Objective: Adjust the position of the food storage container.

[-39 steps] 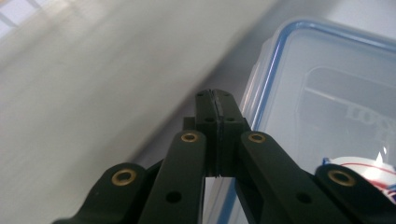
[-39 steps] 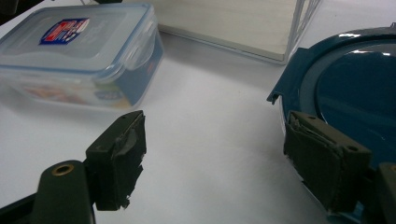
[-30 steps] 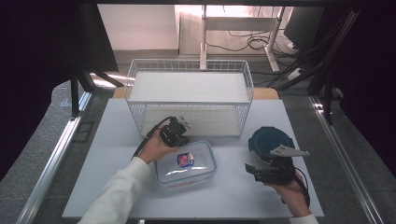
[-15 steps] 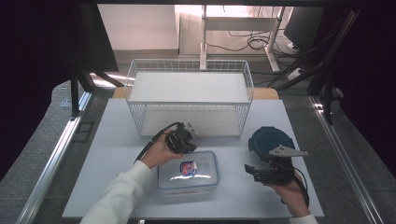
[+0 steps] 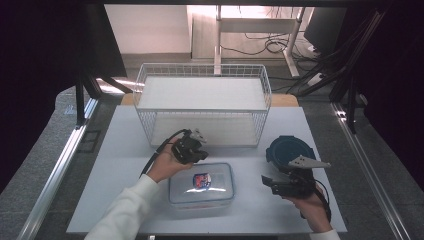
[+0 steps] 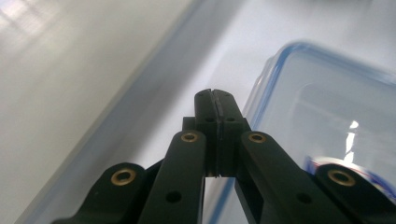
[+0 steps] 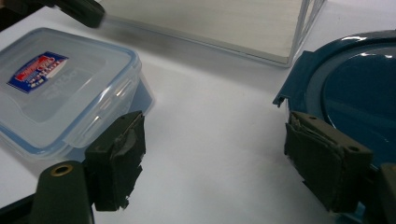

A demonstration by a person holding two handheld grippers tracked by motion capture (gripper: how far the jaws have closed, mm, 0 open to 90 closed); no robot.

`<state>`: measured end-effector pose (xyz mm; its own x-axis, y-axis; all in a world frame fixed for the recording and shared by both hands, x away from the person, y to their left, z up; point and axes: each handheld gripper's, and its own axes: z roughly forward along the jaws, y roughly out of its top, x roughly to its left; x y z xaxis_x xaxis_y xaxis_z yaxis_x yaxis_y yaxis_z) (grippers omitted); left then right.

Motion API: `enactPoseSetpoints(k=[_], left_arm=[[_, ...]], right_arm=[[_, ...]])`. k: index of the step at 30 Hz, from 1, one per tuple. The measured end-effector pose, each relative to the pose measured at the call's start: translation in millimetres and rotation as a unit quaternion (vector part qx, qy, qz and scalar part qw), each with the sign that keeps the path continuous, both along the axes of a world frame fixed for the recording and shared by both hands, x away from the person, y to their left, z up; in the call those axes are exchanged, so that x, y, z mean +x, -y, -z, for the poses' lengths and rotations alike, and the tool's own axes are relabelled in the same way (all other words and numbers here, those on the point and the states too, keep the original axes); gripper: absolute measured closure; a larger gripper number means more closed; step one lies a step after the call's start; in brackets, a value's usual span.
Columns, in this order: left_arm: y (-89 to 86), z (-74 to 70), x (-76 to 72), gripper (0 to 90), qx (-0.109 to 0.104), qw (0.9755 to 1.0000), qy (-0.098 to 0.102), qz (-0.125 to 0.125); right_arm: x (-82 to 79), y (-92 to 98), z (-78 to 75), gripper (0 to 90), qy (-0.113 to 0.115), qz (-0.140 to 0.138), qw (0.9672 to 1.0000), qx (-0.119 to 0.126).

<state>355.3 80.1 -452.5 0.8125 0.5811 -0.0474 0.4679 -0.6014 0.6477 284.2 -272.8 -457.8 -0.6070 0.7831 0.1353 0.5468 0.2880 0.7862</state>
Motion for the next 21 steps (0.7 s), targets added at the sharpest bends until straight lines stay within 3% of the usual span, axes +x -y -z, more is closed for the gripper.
enactPoseSetpoints(k=[1, 2, 4, 5, 7, 8, 10, 11, 15, 18, 20, 21], left_arm=[[0.0, 0.0, 0.0, 90.0, 0.0, 1.0, 0.0, 0.0], [-8.7, -5.5, -7.6, 90.0, -0.019, 0.9997, 0.006, -0.015], [-20.6, -10.9, -17.4, 89.2, -0.034, 0.9988, 0.012, -0.032], [-33.4, -14.3, -27.6, 85.4, -0.051, 0.9973, 0.01, -0.052], [-40.1, -16.0, -33.6, 83.7, -0.055, 0.9963, 0.01, -0.065], [-48.2, -17.7, -41.0, 75.4, -0.064, 0.9944, 0.011, -0.083], [-58.7, -19.2, -50.8, 70.9, -0.076, 0.9916, 0.005, -0.105], [-65.1, -19.9, -57.9, 64.7, -0.084, 0.9891, 0.006, -0.12], [-81.7, -19.2, -75.8, 35.5, -0.093, 0.9842, -0.003, -0.151], [-96.5, -12.9, -91.6, 22.7, -0.098, 0.9787, -0.005, -0.18], [-103.2, -10.3, -97.1, 19.1, -0.098, 0.976, -0.009, -0.194], [-103.2, -10.3, -97.1, 18.2, -0.098, 0.976, -0.009, -0.194]], right_arm=[[0.0, 0.0, 0.0, 20.8, 0.0, 0.0, 1.0, 0.0], [-0.3, -0.2, -0.5, 20.7, 0.0, 0.001, 1.0, 0.003], [-1.6, -1.2, -2.2, 20.3, 0.003, 0.002, 1.0, 0.008], [-2.2, -2.1, -3.4, 20.2, 0.006, 0.001, 0.9999, 0.01], [-2.5, -2.6, -3.8, 20.1, 0.006, 0.001, 0.9999, 0.011], [-3.1, -4.1, -4.5, 20.1, 0.006, -0.001, 0.9999, 0.013], [-3.2, -4.6, -4.5, 20.0, 0.007, -0.002, 0.9999, 0.013], [-3.5, -5.3, -4.6, 20.0, 0.008, -0.004, 0.9999, 0.013], [-3.9, -8.0, -5.1, 20.2, 0.001, -0.007, 0.9998, 0.02], [-4.4, -11.8, -3.3, 20.2, 0.0, -0.013, 0.9998, 0.015], [-4.8, -13.8, -2.7, 20.2, 0.0, -0.016, 0.9998, 0.012], [-4.8, -13.8, -2.7, 20.2, 0.0, -0.016, 0.9998, 0.012]])
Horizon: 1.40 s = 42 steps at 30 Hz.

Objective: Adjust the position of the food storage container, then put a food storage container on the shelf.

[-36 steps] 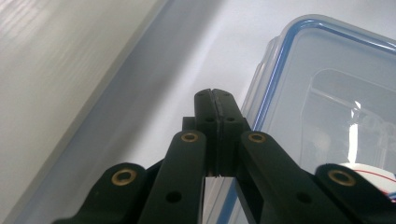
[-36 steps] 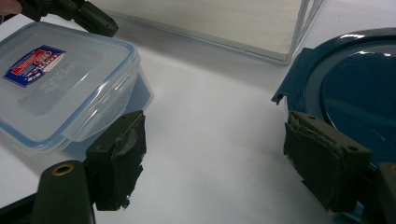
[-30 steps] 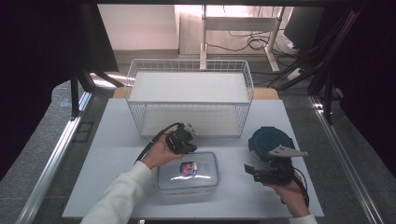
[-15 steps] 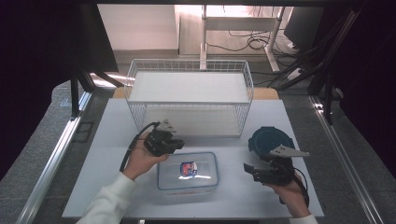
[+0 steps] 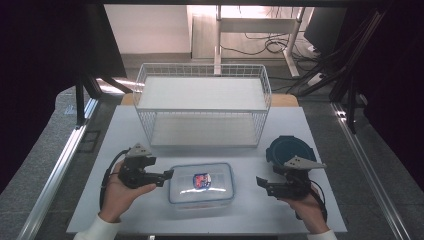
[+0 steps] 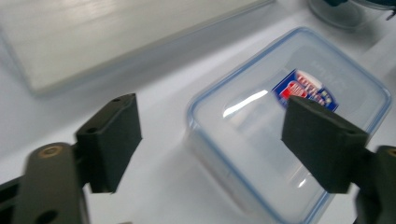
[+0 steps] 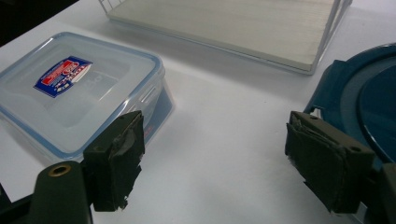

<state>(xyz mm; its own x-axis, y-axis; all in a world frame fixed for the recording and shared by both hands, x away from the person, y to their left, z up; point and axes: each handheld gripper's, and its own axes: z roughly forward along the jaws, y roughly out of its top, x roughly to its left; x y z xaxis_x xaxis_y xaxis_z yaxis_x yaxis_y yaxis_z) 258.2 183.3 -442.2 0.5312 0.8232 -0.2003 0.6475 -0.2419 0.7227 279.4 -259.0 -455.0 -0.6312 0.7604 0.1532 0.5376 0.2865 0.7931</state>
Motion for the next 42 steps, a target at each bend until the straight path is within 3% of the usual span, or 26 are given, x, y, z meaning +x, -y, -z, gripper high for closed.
enactPoseSetpoints(k=[3, 7, 10, 14, 20, 24, 34, 37, 39, 42], left_arm=[[-11.4, 8.9, -8.3, 15.4, -0.008, 0.9995, -0.012, -0.028], [-16.9, 16.9, -9.3, 13.6, -0.021, 0.9987, -0.025, -0.039], [-19.6, 21.1, -7.1, 12.2, -0.044, 0.9975, -0.038, -0.04], [-18.9, 20.4, -6.8, 9.7, -0.06, 0.9969, -0.039, -0.033], [-17.3, 21.7, -7.6, 8.2, -0.066, 0.9965, -0.04, -0.03], [-14.8, 22.4, -10.4, 7.5, -0.065, 0.9969, -0.039, -0.02], [-12.5, 22.1, -10.2, 3.0, -0.08, 0.995, -0.047, -0.037], [-12.5, 25.4, -9.8, 1.7, -0.092, 0.993, -0.061, -0.044], [-12.6, 30.4, -9.0, 1.7, -0.109, 0.99, -0.079, -0.043], [-10.2, 36.6, -6.7, 1.7, -0.115, 0.9878, -0.095, -0.045]], right_arm=[[-1.3, -4.4, 2.1, 20.2, -0.002, -0.009, 0.9999, -0.004], [-2.2, -7.2, 3.4, 20.2, -0.009, -0.014, 0.9999, 0.0], [-2.4, -10.1, 4.6, 20.0, -0.012, -0.017, 0.9998, 0.002], [-2.0, -14.7, 7.6, 19.1, -0.021, -0.018, 0.9996, 0.003], [-2.0, -18.5, 9.7, 18.6, -0.024, -0.024, 0.9994, 0.002], [-1.7, -21.2, 7.9, 18.5, -0.029, -0.03, 0.999, 0.015], [-2.2, -29.8, 4.2, 15.5, -0.046, -0.046, 0.9972, 0.036], [-0.6, -35.3, 3.7, 13.7, -0.06, -0.05, 0.9957, 0.049], [0.2, -39.2, 4.2, 12.7, -0.068, -0.053, 0.9949, 0.053], [2.2, -45.0, 5.9, 11.5, -0.081, -0.056, 0.9932, 0.062]])
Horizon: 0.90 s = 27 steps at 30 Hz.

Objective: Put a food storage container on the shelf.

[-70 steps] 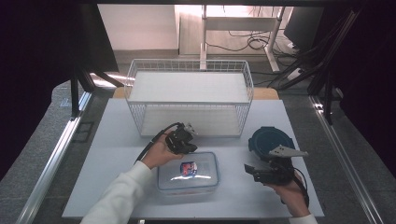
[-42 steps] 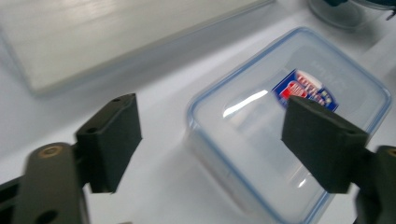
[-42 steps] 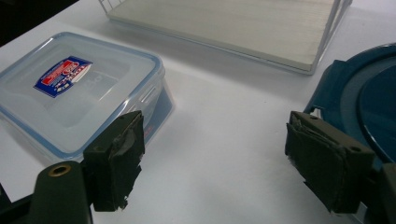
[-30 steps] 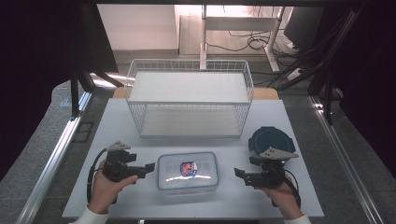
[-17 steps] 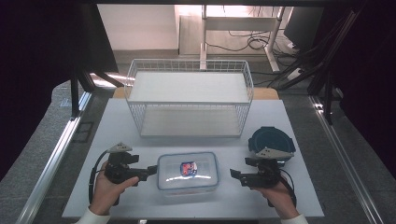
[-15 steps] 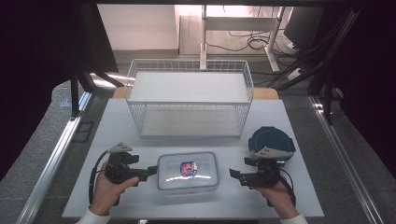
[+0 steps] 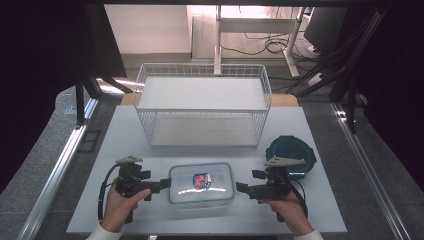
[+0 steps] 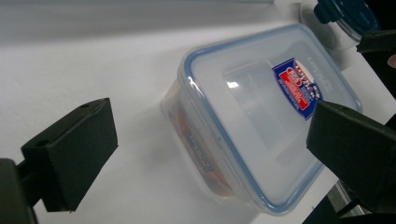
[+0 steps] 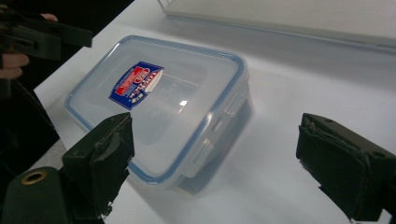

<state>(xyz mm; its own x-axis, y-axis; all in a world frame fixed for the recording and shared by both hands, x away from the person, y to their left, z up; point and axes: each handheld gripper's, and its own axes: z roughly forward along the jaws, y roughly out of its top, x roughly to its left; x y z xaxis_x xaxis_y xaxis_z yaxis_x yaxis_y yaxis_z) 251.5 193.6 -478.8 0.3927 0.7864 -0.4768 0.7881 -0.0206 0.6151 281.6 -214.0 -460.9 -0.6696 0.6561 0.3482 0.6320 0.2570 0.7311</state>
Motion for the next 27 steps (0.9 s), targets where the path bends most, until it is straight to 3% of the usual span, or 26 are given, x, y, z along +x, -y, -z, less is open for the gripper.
enactPoseSetpoints(k=[8, 9, 14, 24, 27], left_arm=[[7.0, 10.6, 3.8, 2.6, -0.017, 0.9996, -0.021, 0.008], [9.3, 14.7, 5.0, 2.8, -0.029, 0.999, -0.031, 0.013], [17.4, 24.1, 7.9, 4.4, -0.045, 0.9972, -0.053, 0.027], [22.2, 29.7, 9.7, 7.1, -0.074, 0.9944, -0.068, 0.033], [23.0, 34.0, 10.0, 8.2, -0.088, 0.9923, -0.08, 0.034]], right_arm=[[5.6, -15.9, 11.4, 9.7, -0.037, -0.004, 0.9992, 0.015], [6.5, -17.4, 13.4, 9.5, -0.043, -0.003, 0.9989, 0.015], [12.3, -26.0, 25.9, 8.6, -0.079, -0.002, 0.9965, 0.028], [23.9, -33.9, 40.9, 7.9, -0.114, 0.007, 0.9927, 0.038], [26.6, -36.4, 47.7, 8.0, -0.135, 0.004, 0.9897, 0.049]])
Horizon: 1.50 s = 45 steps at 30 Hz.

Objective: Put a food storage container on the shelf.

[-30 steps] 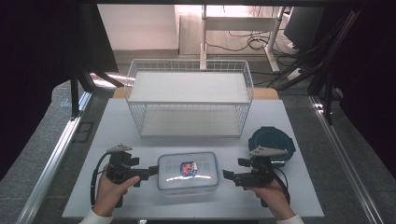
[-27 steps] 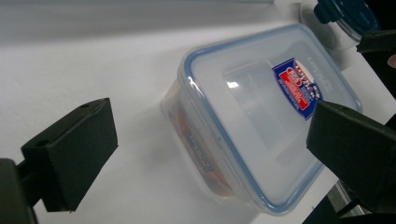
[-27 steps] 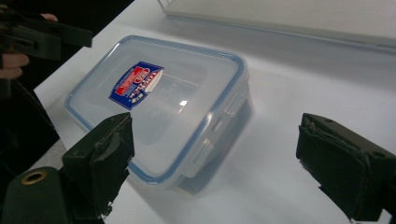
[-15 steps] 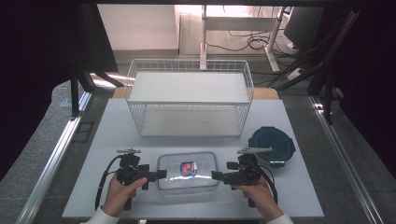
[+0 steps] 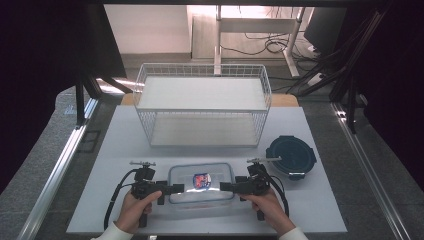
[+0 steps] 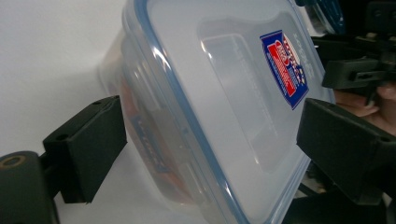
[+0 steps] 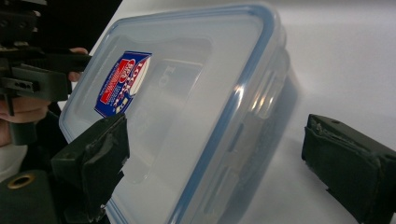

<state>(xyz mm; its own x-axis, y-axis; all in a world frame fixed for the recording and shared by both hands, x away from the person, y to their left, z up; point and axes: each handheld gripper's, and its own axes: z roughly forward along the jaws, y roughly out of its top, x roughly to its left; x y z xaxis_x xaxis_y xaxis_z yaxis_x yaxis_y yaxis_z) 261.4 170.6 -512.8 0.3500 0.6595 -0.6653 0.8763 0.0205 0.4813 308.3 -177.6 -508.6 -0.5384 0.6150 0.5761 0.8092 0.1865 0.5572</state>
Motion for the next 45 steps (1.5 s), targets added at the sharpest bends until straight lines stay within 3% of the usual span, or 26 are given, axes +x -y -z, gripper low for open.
enactPoseSetpoints(k=[6, 13, 21, 34, 45], left_arm=[[-0.1, 2.6, -0.2, 16.1, -0.016, 0.9998, -0.013, 0.001], [-5.3, 2.8, -3.5, 29.8, -0.019, 0.9994, -0.026, -0.012], [-7.8, 2.0, -5.2, 34.9, -0.029, 0.9988, -0.033, -0.022], [-9.5, -6.3, -14.3, 41.9, -0.028, 0.9989, -0.02, -0.032], [-10.9, -13.7, -17.9, 46.3, -0.031, 0.9989, 0.0, -0.036]], right_arm=[[0.2, -4.2, 4.6, 13.5, -0.014, -0.013, 0.9996, 0.019], [1.0, 4.9, 2.0, 28.6, -0.04, 0.016, 0.9983, 0.04], [0.1, 11.6, 0.1, 37.6, -0.053, 0.031, 0.9966, 0.055], [-6.8, 14.8, -7.5, 43.0, -0.038, 0.025, 0.9973, 0.057], [-12.9, 14.3, -19.1, 45.5, 0.001, 0.021, 0.9988, 0.045]])
